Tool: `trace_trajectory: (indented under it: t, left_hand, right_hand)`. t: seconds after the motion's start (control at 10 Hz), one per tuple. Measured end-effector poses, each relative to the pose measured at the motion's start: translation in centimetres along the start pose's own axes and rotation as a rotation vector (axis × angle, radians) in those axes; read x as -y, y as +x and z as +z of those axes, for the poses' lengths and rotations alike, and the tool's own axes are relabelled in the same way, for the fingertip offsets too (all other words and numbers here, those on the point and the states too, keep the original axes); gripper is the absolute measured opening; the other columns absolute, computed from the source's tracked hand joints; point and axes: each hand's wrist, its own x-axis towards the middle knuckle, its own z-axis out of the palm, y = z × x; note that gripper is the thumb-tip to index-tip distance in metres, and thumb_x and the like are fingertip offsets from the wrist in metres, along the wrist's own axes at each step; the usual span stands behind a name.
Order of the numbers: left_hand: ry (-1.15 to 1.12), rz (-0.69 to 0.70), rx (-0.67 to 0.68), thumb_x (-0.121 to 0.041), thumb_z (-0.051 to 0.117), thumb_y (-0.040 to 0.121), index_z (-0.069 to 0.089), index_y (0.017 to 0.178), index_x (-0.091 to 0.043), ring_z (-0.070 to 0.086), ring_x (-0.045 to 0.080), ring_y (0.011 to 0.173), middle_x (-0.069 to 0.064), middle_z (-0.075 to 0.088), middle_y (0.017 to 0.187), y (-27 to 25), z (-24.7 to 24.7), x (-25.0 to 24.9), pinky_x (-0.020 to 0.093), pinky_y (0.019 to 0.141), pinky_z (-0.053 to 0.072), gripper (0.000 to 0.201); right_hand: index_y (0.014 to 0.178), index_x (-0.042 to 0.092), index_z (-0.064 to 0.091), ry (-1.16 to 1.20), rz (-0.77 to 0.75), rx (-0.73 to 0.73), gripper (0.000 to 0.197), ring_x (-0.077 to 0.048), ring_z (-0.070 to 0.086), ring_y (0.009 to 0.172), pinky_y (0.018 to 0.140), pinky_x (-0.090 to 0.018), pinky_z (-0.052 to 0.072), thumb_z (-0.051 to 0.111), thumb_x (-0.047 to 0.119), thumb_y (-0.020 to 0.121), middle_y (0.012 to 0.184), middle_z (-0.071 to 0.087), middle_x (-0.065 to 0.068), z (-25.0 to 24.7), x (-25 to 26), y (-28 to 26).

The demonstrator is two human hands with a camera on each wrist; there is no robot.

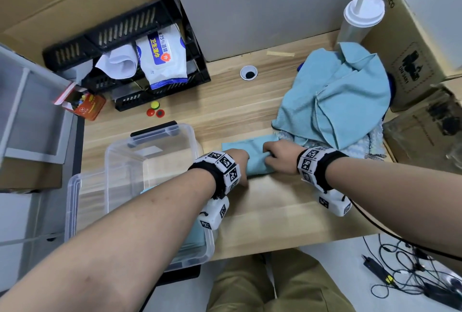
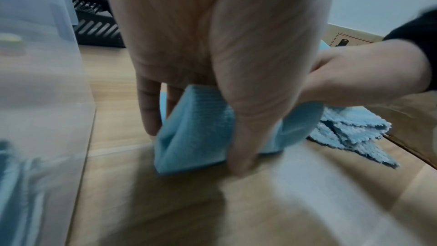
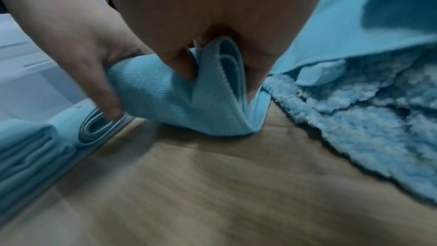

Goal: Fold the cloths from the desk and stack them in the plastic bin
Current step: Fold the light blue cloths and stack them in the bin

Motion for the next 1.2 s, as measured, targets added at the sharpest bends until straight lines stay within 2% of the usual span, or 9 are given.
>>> trace_trajectory:
  t: [0.1, 0.2, 0.3, 0.5, 0.7, 0.8, 1.0, 1.1, 1.2]
  left_hand:
    - [-0.050, -0.045, -0.050, -0.012, 0.056, 0.087, 0.063, 0.097, -0.011, 0.058, 0.025, 0.080, 0.008, 0.065, 0.095, 0.4, -0.4, 0.3, 0.030, 0.065, 0.042, 0.012]
    - [-0.112, -0.070, -0.038, -0.010, 0.050, 0.093, 0.063, 0.104, -0.012, 0.053, 0.021, 0.084, 0.006, 0.058, 0.094, 1.3, -0.5, 1.1, 0.028, 0.071, 0.041, 0.018]
    - [-0.148, -0.113, -0.031, -0.012, 0.050, 0.095, 0.054, 0.084, -0.017, 0.050, 0.019, 0.083, 0.001, 0.049, 0.077, 2.0, -0.9, 1.6, 0.027, 0.076, 0.039, 0.013]
    - [-0.219, -0.225, -0.058, -0.009, 0.045, 0.097, 0.035, 0.062, -0.016, 0.037, 0.013, 0.057, -0.001, 0.038, 0.067, 2.4, -1.3, 2.2, 0.026, 0.077, 0.037, 0.037]
    - [-0.228, -0.299, -0.033, -0.005, 0.042, 0.098, 0.056, 0.078, -0.002, 0.052, 0.020, 0.073, 0.002, 0.041, 0.067, 3.2, -1.5, 2.3, 0.025, 0.071, 0.039, 0.025]
    - [-0.222, -0.259, -0.025, -0.008, 0.043, 0.099, 0.056, 0.097, -0.012, 0.047, 0.022, 0.087, 0.000, 0.037, 0.067, 3.3, -2.0, 2.4, 0.026, 0.076, 0.038, 0.014]
    - [-0.250, -0.331, -0.008, -0.011, 0.043, 0.100, 0.038, 0.063, -0.015, 0.048, 0.019, 0.085, 0.000, 0.038, 0.067, 3.6, -2.1, 2.5, 0.026, 0.075, 0.039, 0.037]
    - [-0.237, -0.319, 0.006, -0.010, 0.043, 0.101, 0.038, 0.062, -0.014, 0.046, 0.017, 0.070, -0.001, 0.036, 0.066, 3.2, -2.5, 2.4, 0.023, 0.062, 0.039, 0.039]
    - [-0.236, -0.339, 0.011, -0.012, 0.044, 0.100, 0.035, 0.062, -0.016, 0.046, 0.018, 0.077, -0.001, 0.035, 0.066, 3.2, -2.4, 2.5, 0.025, 0.068, 0.039, 0.040]
  right_hand:
    - [0.111, 0.014, 0.056, 0.105, 0.045, 0.068, 0.025, -0.028, 0.058, 0.098, 0.074, -0.028, 0.038, 0.053, 0.025, 0.089, 0.099, 0.063, -0.010, -0.6, -0.5, 0.1]
    - [0.113, 0.020, 0.053, 0.147, 0.086, 0.174, 0.035, -0.023, 0.058, 0.095, 0.082, -0.033, 0.050, 0.063, 0.034, 0.083, 0.103, 0.061, -0.004, -1.1, -0.8, 0.0]
    - [0.112, 0.017, 0.054, 0.110, 0.113, 0.195, 0.030, -0.021, 0.058, 0.094, 0.080, -0.032, 0.050, 0.059, 0.026, 0.084, 0.105, 0.061, -0.002, -0.9, -1.4, 0.5]
    - [0.097, 0.008, 0.057, 0.181, 0.205, 0.001, 0.027, -0.028, 0.057, 0.099, 0.082, -0.031, 0.040, 0.039, 0.027, 0.101, 0.112, 0.064, -0.018, -0.6, -3.0, 2.4]
    - [0.108, 0.008, 0.052, 0.012, 0.208, -0.204, 0.035, -0.038, 0.061, 0.098, 0.078, -0.039, 0.044, 0.034, 0.037, 0.100, 0.107, 0.064, -0.020, -0.6, -3.0, 2.4]
    - [0.115, 0.014, 0.052, -0.161, -0.015, -0.337, 0.044, -0.031, 0.054, 0.106, 0.085, -0.039, 0.043, 0.039, 0.043, 0.084, 0.112, 0.055, -0.008, -1.0, -2.6, 2.3]
    - [0.134, 0.017, 0.040, -0.271, -0.101, -0.010, 0.066, -0.027, 0.049, 0.118, 0.097, -0.042, 0.042, 0.062, 0.039, 0.077, 0.127, 0.052, -0.005, -0.8, -1.3, 4.0]
    - [0.115, 0.015, 0.042, -0.374, -0.025, 0.044, 0.051, -0.028, 0.059, 0.102, 0.087, -0.042, 0.042, 0.065, 0.041, 0.077, 0.108, 0.062, -0.005, -0.6, -1.0, 4.3]
    - [0.099, 0.017, 0.042, -0.402, 0.034, 0.092, 0.035, -0.027, 0.062, 0.097, 0.083, -0.040, 0.037, 0.063, 0.036, 0.080, 0.100, 0.065, -0.004, -0.6, -0.6, 4.4]
